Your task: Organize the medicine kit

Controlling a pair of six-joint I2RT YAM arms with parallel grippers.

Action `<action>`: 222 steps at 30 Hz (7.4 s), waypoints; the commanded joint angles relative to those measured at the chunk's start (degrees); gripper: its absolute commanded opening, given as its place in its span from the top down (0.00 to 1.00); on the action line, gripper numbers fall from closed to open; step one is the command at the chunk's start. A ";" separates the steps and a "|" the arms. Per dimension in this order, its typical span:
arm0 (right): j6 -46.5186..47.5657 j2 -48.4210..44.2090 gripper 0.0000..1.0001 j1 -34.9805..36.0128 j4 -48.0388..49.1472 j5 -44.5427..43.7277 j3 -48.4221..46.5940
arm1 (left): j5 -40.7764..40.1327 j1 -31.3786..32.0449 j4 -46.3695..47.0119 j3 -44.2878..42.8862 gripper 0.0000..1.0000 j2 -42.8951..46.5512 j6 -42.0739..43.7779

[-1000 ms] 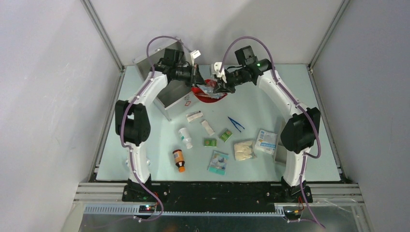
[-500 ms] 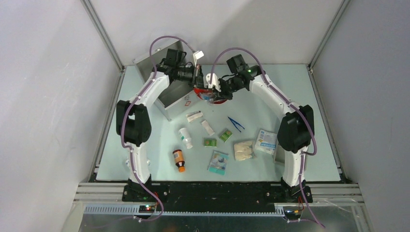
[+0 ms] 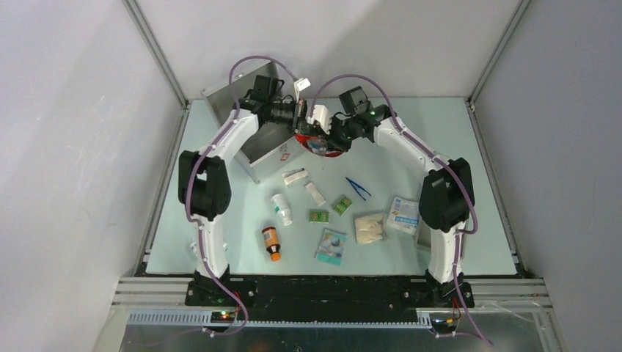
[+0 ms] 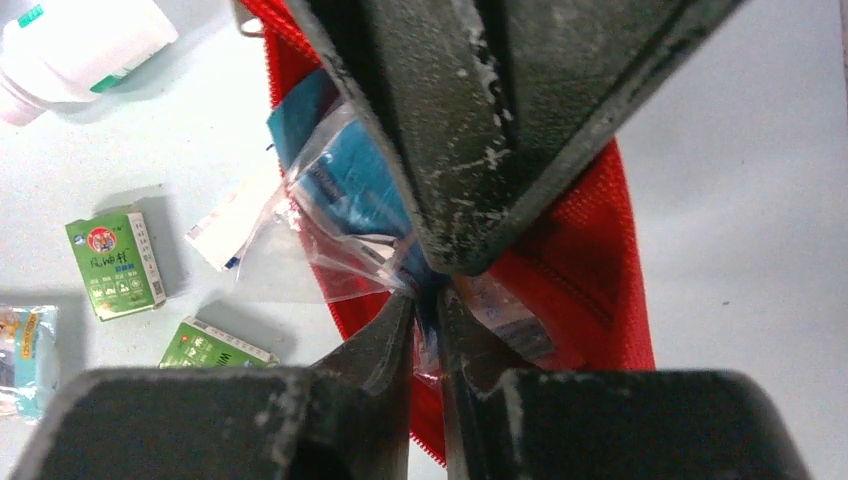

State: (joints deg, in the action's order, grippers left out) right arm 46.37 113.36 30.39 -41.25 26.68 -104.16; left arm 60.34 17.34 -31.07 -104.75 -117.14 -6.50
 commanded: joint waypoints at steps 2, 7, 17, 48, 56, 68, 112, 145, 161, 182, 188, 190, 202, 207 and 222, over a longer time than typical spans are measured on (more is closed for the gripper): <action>-5.40 0.89 0.77 -0.94 2.34 -9.67 -1.80 | 8.96 0.54 0.14 -2.53 0.99 -0.95 -2.83; -13.09 -0.28 0.74 -1.94 4.19 -9.54 -6.01 | 10.85 0.69 1.52 -3.20 0.99 -3.34 -5.48; -12.51 -0.45 0.79 1.93 9.11 -11.79 1.50 | 11.16 0.73 3.91 -3.27 1.00 -4.14 -7.63; -18.61 -5.50 0.68 1.41 5.94 -2.19 1.41 | 4.51 -0.43 4.92 -0.21 1.00 -1.75 -6.59; -22.41 -1.93 0.66 4.01 14.20 -15.05 5.05 | 5.26 -0.53 5.13 -0.82 1.00 -2.53 -8.62; -26.81 -5.87 0.52 1.93 10.37 -7.75 -2.70 | 3.09 -1.34 8.03 -1.19 1.00 -3.43 -13.16; -18.27 -0.72 0.45 -0.88 9.23 -15.48 26.17 | -16.21 -6.88 7.78 -3.56 1.00 8.39 -16.94; -4.29 -20.78 0.83 -0.44 23.60 6.24 14.85 | -2.51 -3.41 9.23 -5.96 1.00 -0.86 -16.15; 15.30 -16.24 0.84 1.62 32.71 7.20 19.26 | 7.92 -1.85 11.41 -6.84 1.00 -2.03 -15.54; 28.44 -11.88 0.79 1.91 11.49 -6.82 11.84 | 7.00 -1.94 11.80 -6.01 1.00 -2.13 -16.43; 24.58 -8.18 0.75 2.34 7.05 -8.15 7.30 | 7.21 -1.85 11.79 -6.34 1.00 -2.31 -16.42; 22.70 -5.71 0.66 2.43 3.80 -8.29 4.11 | 7.32 -1.87 11.83 -6.36 1.00 -2.45 -16.53; 13.30 -15.56 0.36 1.50 0.95 -4.05 1.46 | 6.45 -2.31 12.66 -6.18 1.00 -3.33 -18.46; 9.19 -19.15 0.34 -0.16 0.45 -0.84 2.72 | 6.51 -2.38 13.20 -6.34 1.00 -3.52 -18.94; 2.56 -16.23 0.25 -13.90 -4.96 18.17 1.61 | 10.08 -2.48 13.35 -5.59 0.99 -1.80 -17.56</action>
State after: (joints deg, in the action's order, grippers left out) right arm 43.92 95.64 16.01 -39.75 37.06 -101.58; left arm 66.72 15.09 -19.68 -108.99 -120.86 -24.03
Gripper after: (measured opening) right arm 0.750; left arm 0.009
